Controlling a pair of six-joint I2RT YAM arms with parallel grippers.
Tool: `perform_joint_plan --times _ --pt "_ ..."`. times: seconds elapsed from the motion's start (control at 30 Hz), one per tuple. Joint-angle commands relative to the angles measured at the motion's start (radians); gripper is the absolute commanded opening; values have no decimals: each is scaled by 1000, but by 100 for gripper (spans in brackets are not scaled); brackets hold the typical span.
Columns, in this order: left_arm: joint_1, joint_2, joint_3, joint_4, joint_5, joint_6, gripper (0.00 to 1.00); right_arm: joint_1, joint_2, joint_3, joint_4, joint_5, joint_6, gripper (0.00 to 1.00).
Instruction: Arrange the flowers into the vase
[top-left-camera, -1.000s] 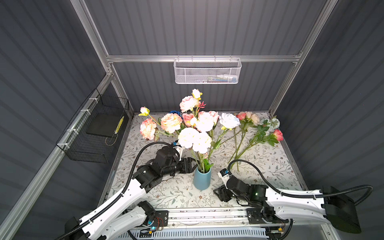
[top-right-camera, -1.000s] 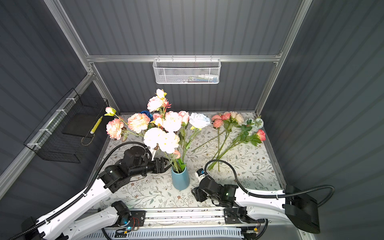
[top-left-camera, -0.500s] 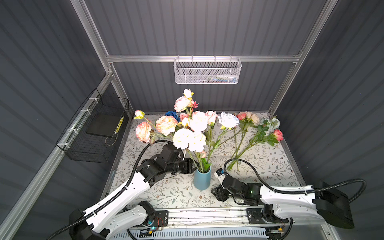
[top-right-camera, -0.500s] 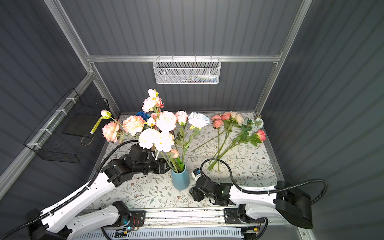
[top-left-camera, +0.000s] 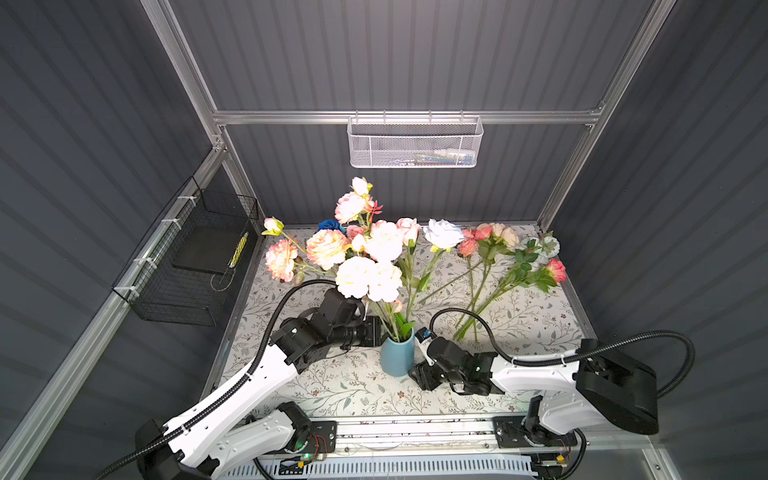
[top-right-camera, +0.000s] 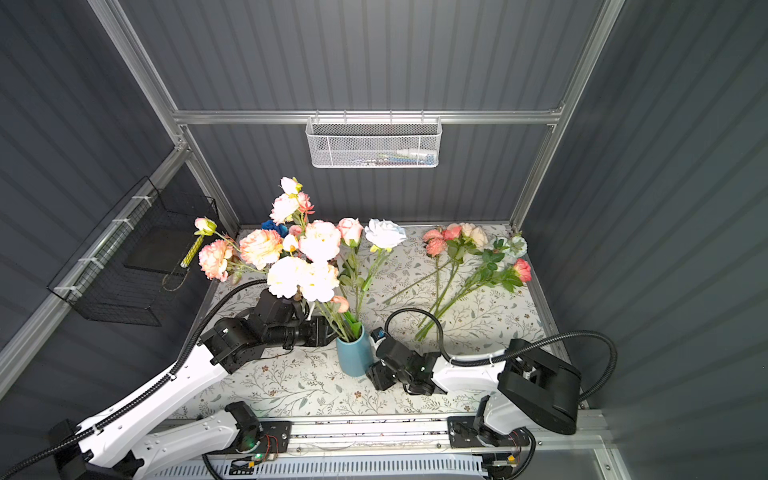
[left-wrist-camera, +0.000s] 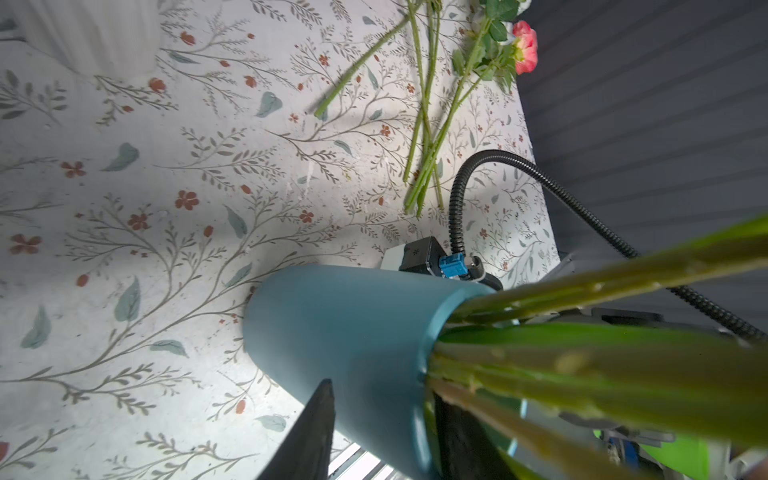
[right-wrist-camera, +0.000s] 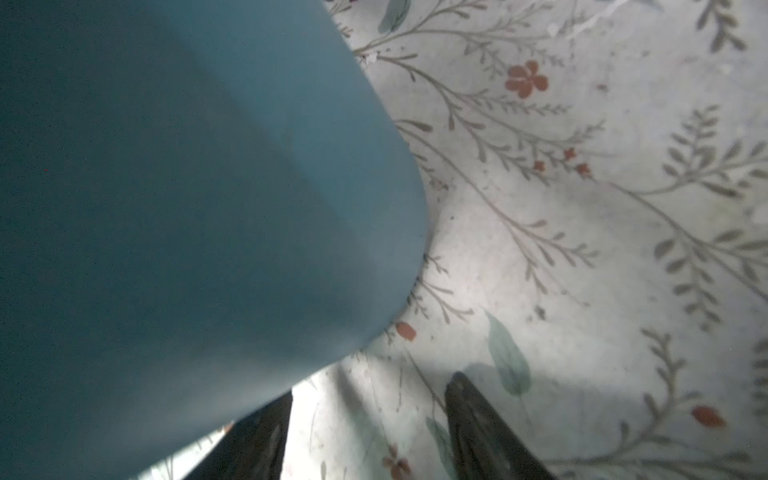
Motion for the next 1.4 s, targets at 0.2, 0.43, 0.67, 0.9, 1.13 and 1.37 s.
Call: perform_joint_plan --times 0.2,0.43,0.67,0.9,1.13,1.37 --pt "0 -29 41 -131 -232 60 42 -37 154 156 49 -25 -45 60" --pt "57 -37 32 -139 -334 73 42 -71 286 285 16 -30 -47 60" --pt "188 -56 -20 -75 -277 94 40 -90 377 408 -20 -29 -62 59" --pt "191 -36 -17 -29 -299 93 38 -107 450 498 -33 -38 -63 60" --pt "192 -29 -7 -57 -309 96 38 -107 387 418 -28 -47 -58 61" --pt "193 -35 -15 -64 -316 96 38 -55 265 278 53 -92 -50 64"
